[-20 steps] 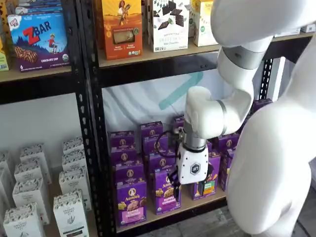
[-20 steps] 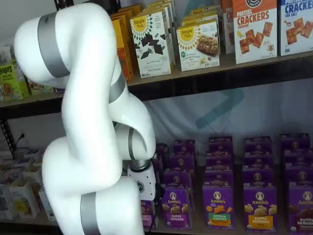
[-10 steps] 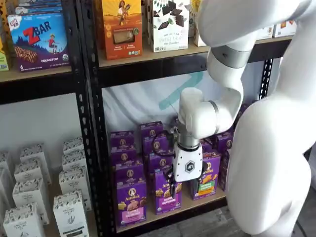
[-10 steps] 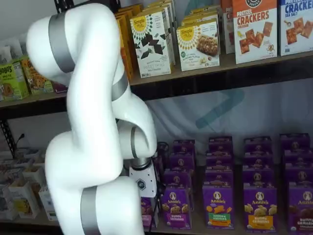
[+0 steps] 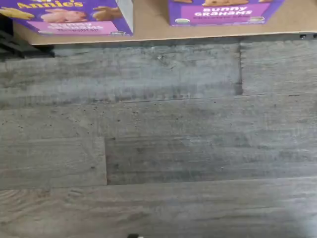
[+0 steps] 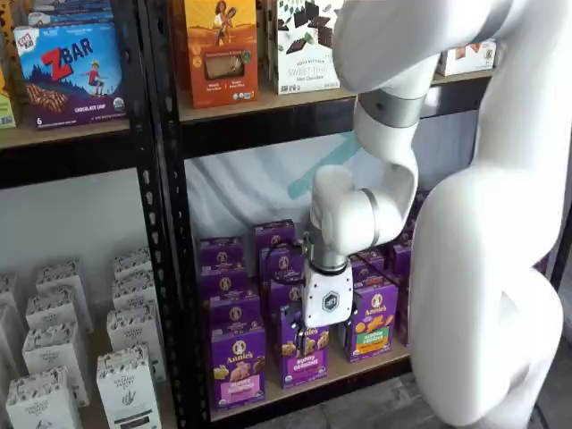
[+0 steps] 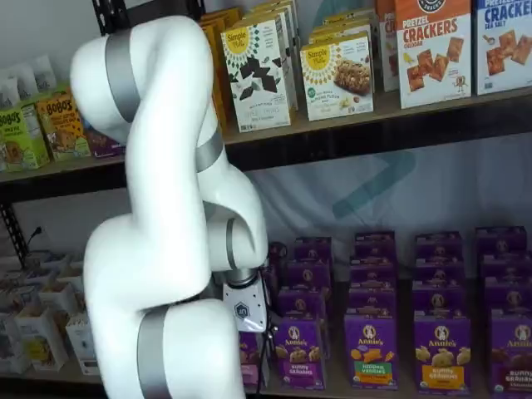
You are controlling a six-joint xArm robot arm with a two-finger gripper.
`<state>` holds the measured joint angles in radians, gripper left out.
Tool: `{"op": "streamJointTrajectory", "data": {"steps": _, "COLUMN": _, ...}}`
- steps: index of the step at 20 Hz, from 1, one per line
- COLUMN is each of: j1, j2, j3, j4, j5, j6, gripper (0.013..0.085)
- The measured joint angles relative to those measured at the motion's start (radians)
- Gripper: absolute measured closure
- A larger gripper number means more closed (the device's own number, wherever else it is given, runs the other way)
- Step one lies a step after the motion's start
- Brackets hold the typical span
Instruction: Pick up the purple box with a pink patch in the middle, on the bottom shelf, the first box from the left
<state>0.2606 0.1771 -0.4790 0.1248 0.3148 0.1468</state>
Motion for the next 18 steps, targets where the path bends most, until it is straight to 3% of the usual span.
{"op": "streamJointTrajectory", "data": {"steps": 3, "j1": 0.012, "j2": 0.055, "j3": -0.042, "j4": 0.0, "j5": -0.011, "j6": 0.011, "gripper": 0.013}}
{"op": "streamJointTrajectory", "data": {"steps": 6, "j1": 0.029, "j2": 0.103, "j3": -0.078, "j4": 0.035, "j5": -0.038, "j6": -0.007, "gripper": 0.013}}
{"op": "streamJointTrajectory", "data": {"steps": 10, "j1": 0.038, "j2": 0.158, "j3": -0.131, "j4": 0.003, "j5": -0.06, "j6": 0.032, "gripper": 0.013}}
{"op": "streamJointTrajectory", "data": {"steps": 18, "j1": 0.036, "j2": 0.243, "j3": -0.249, "j4": 0.051, "j5": -0.027, "j6": -0.014, "gripper": 0.013}}
